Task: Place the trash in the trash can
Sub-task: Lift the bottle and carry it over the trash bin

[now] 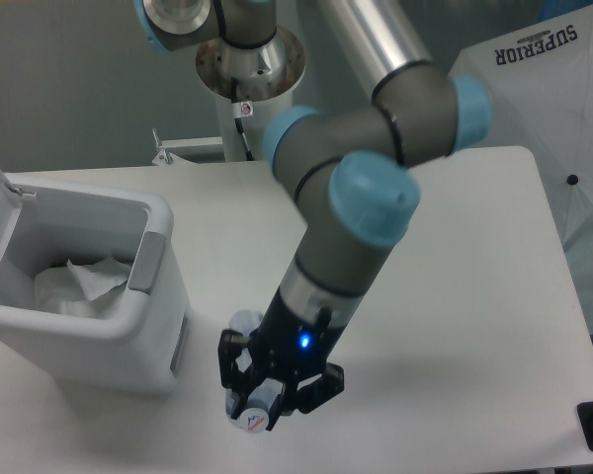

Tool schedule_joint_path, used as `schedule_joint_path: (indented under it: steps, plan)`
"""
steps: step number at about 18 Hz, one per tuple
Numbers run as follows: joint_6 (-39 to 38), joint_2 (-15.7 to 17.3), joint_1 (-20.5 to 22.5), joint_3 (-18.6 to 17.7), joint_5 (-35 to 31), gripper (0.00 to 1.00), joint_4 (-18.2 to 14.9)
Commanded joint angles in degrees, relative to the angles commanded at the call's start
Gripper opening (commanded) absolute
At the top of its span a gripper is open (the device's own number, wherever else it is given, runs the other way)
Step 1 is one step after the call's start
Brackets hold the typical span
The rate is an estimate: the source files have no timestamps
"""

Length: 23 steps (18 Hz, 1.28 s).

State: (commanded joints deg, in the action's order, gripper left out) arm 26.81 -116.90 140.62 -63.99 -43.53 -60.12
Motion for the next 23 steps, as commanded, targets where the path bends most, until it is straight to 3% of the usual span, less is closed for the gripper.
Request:
schedule_joint_path:
  steps: [4,12,17,23]
  plan:
    - [-0.2,2.9,0.4,0.0,7.5,0.01,3.4]
    - [-0.3,7.0,0.2,-0.6,15.9,0.01,3.8]
    - [-0.2,10.7,-0.1,-3.8,19.9,0.02,3.8]
    - [1.9,14.2,-2.3,-9.7,20.3,0.02,4.2]
